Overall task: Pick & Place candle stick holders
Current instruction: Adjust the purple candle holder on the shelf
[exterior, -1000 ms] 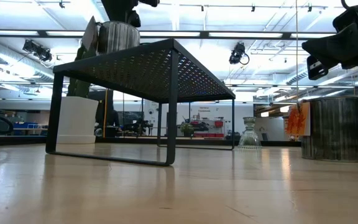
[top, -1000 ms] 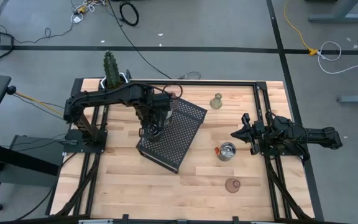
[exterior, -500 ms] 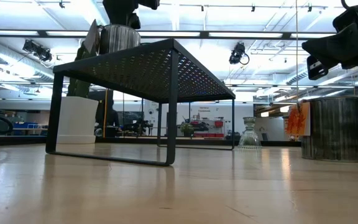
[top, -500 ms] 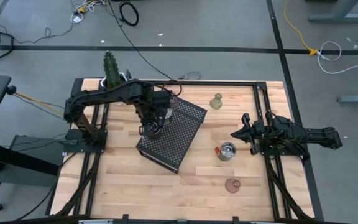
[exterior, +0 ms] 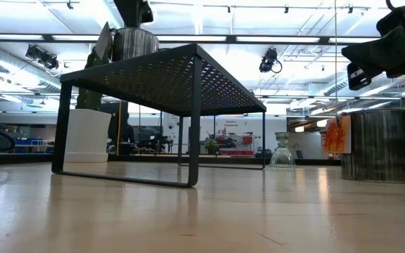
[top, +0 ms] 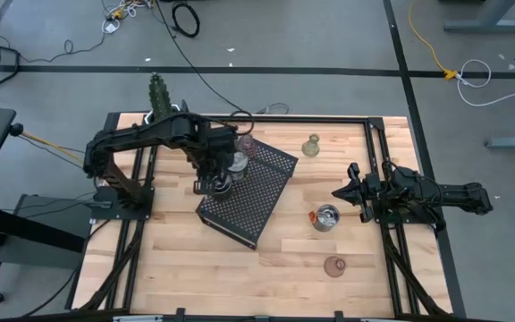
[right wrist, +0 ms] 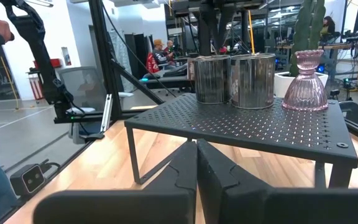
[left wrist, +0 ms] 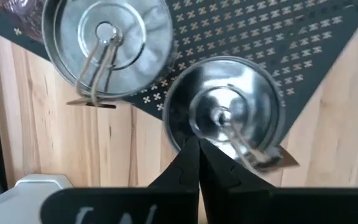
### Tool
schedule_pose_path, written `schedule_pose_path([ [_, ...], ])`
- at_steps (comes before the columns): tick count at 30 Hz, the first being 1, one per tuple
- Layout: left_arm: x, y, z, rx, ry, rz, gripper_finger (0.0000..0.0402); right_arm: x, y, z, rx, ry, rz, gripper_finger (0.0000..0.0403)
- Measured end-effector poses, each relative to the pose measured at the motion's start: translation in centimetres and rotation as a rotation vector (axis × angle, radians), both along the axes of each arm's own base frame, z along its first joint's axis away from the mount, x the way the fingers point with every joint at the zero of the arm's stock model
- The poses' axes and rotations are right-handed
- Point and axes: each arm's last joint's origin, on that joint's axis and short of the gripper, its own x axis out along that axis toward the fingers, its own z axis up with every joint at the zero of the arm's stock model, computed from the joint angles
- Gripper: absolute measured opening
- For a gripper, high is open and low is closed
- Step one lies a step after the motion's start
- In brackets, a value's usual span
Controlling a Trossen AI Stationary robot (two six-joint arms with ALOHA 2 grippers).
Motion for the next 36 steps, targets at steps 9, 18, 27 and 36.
schedule_pose_path([
  [9,-0.5,-0.5,2.1,0.034,-0.198,-0.041,0.0,0.0,0.0,0.0,0.0,0.0,0.0,0.0012],
  [18,0.0,2.6,3.1,0.125,-0.344,-0.071,0.0,0.0,0.0,0.0,0.0,0.0,0.0,0.0012],
  [27,-0.7,7.7,3.5,0.2,-0.409,-0.046,0.0001,0.0,0.0,0.0,0.0,0.0,0.001,0.0012],
  [36,-1.5,11.1,4.0,0.201,-0.502,0.022,0.0006,0.0,0.0,0.0,0.0,0.0,0.0,0.0012],
])
